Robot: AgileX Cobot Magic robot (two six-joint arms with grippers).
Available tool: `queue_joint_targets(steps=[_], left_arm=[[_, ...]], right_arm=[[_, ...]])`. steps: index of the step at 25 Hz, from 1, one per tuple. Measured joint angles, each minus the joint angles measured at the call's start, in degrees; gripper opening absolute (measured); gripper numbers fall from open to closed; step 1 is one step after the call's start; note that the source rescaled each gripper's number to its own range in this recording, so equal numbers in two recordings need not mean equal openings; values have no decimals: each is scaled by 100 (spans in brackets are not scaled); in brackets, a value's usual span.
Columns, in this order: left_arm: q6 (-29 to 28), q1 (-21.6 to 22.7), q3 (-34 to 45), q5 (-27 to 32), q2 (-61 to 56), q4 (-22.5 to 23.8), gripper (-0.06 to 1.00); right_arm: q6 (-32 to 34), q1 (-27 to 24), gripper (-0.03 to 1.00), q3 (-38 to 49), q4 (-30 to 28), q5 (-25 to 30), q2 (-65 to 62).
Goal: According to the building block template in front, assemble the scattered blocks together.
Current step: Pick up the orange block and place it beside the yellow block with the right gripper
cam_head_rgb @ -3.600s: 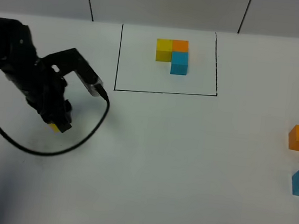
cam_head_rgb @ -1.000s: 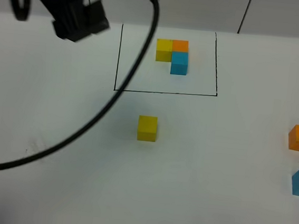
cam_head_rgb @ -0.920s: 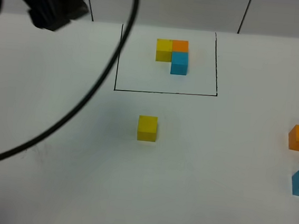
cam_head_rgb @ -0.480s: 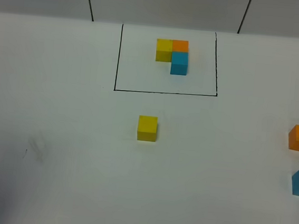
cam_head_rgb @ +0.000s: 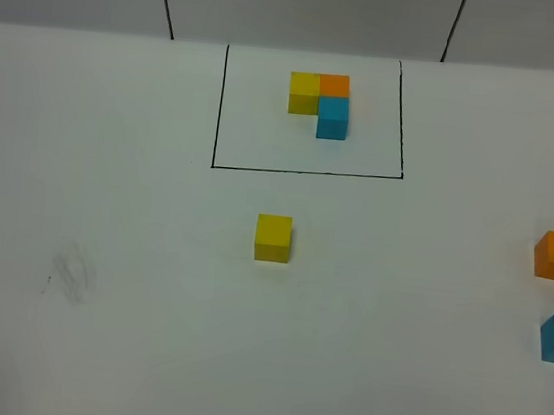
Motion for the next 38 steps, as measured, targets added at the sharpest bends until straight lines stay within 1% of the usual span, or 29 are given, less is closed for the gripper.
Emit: queue_joint_targets(steps=[1, 3, 4, 6, 8, 10, 12, 13, 16, 19, 22, 28, 38], left_arm=[[177, 338, 69, 0, -86, -221, 75], [265, 999, 249, 0, -239, -631, 74], [175, 1230, 356, 0, -333, -881, 74], [-270, 1692, 612, 0, -522, -1288, 73], [-749, 2037, 981, 0, -750, -1759, 73], [-920, 2346, 1515, 0, -978, -2120, 73], [-1012, 2559, 2071, 0, -1229, -2295, 73], [-1069, 2640, 2375, 0, -1339, -2310, 72], [-1210, 2771, 3094, 0, -1495, -2349, 71], [-1279, 2793, 3664, -16, -1494, -2374, 71], [-1497, 2793, 4080, -295, -1494, -2374, 71], [-1656, 2793, 4514, -652, -1494, -2374, 70], [-1665, 2793, 4582, -702, -1494, -2391, 68]], right_arm=[[0, 0, 0, 0, 0, 0, 0], [0, 0, 0, 0, 0, 0, 0], [0, 0, 0, 0, 0, 0, 0], [0, 0, 0, 0, 0, 0, 0], [0, 0, 0, 0, 0, 0, 0], [0, 0, 0, 0, 0, 0, 0], [0, 0, 0, 0, 0, 0, 0], [0, 0, 0, 0, 0, 0, 0], [0, 0, 0, 0, 0, 0, 0], [0, 0, 0, 0, 0, 0, 0], [0, 0, 0, 0, 0, 0, 0], [0, 0, 0, 0, 0, 0, 0], [0, 0, 0, 0, 0, 0, 0]])
